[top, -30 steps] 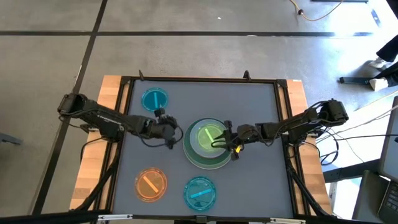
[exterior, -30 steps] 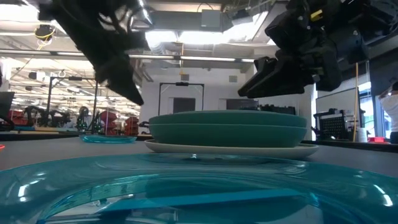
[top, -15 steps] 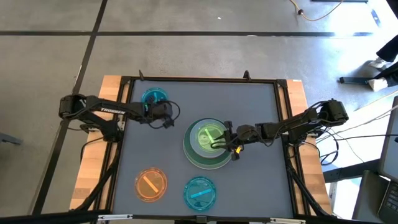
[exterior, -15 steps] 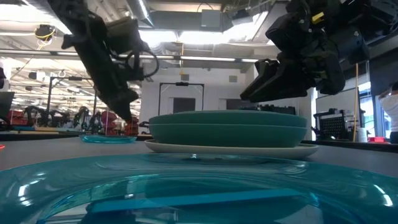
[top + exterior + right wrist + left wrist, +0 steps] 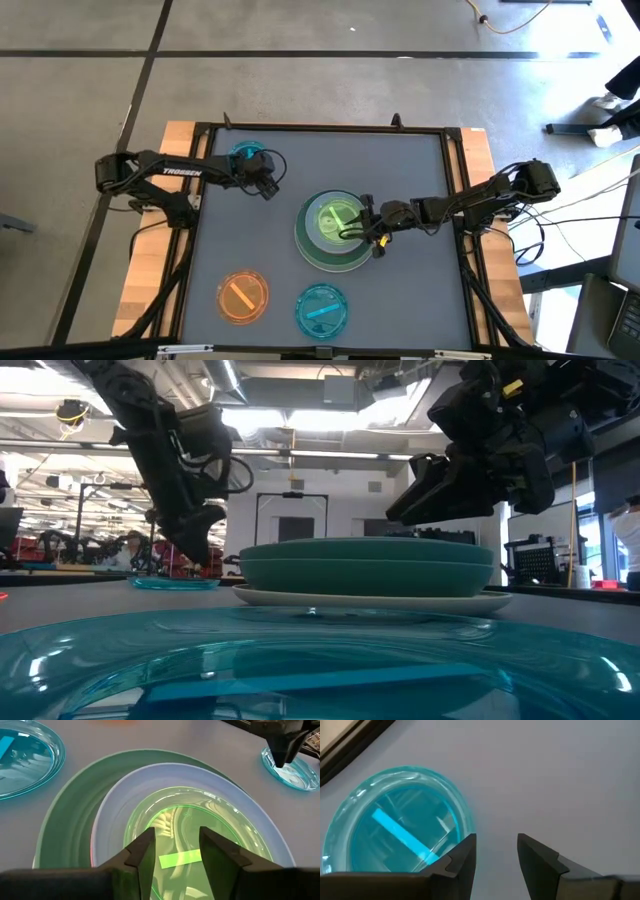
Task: Stack plastic plates
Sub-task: Stack the top light blue on top of the light green plate
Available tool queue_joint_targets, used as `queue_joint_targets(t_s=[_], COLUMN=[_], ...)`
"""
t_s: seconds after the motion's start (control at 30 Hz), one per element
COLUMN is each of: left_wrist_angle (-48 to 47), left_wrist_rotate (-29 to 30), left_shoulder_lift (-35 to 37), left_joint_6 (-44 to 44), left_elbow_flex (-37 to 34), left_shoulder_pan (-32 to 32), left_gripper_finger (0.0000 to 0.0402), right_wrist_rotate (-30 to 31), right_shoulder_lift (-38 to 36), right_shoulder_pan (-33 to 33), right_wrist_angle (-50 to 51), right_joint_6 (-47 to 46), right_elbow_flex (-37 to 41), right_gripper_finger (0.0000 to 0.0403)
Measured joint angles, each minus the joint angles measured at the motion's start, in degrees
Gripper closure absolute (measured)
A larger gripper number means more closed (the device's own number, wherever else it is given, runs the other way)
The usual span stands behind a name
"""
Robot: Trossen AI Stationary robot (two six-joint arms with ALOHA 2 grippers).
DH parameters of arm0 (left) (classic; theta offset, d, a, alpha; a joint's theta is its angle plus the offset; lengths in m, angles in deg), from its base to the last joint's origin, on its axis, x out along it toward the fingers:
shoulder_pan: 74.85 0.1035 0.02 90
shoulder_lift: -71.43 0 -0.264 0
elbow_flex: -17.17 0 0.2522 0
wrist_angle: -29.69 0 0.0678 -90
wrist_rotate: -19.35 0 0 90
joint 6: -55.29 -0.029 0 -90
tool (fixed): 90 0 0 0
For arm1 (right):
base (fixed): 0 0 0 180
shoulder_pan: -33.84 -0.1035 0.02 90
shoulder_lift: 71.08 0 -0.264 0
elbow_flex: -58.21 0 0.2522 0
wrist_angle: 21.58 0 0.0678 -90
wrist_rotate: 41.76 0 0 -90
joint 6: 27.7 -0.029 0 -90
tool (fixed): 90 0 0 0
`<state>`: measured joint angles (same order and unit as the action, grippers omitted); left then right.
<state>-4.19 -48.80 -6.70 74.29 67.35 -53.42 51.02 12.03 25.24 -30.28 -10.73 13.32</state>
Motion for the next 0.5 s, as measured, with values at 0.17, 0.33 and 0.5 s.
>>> queue_joint_targets(t_s=[0.17,0.33,0.5], left_wrist_angle=[0.2,0.2,0.3], left_wrist_rotate=[-0.1,-0.1,-0.1], left_shoulder_lift=[0.0,0.0,-1.3], left_joint_6=[0.0,0.0,0.0], left_elbow_flex=[0.0,0.0,0.0], left_shoulder_pan=[4.0,5.6,5.6], left_gripper_finger=[0.0265,0.0265,0.0265], right_wrist_rotate=[0.0,-0.2,-0.2], right_shoulder_lift=[0.0,0.0,0.0], right_shoulder_pan=[0.0,0.0,0.0], right_wrist_angle=[0.0,0.0,0.0], right_joint_6=[0.0,0.0,0.0], right_elbow_flex=[0.0,0.0,0.0], right_gripper_finger=[0.0258,0.0258,0.0258])
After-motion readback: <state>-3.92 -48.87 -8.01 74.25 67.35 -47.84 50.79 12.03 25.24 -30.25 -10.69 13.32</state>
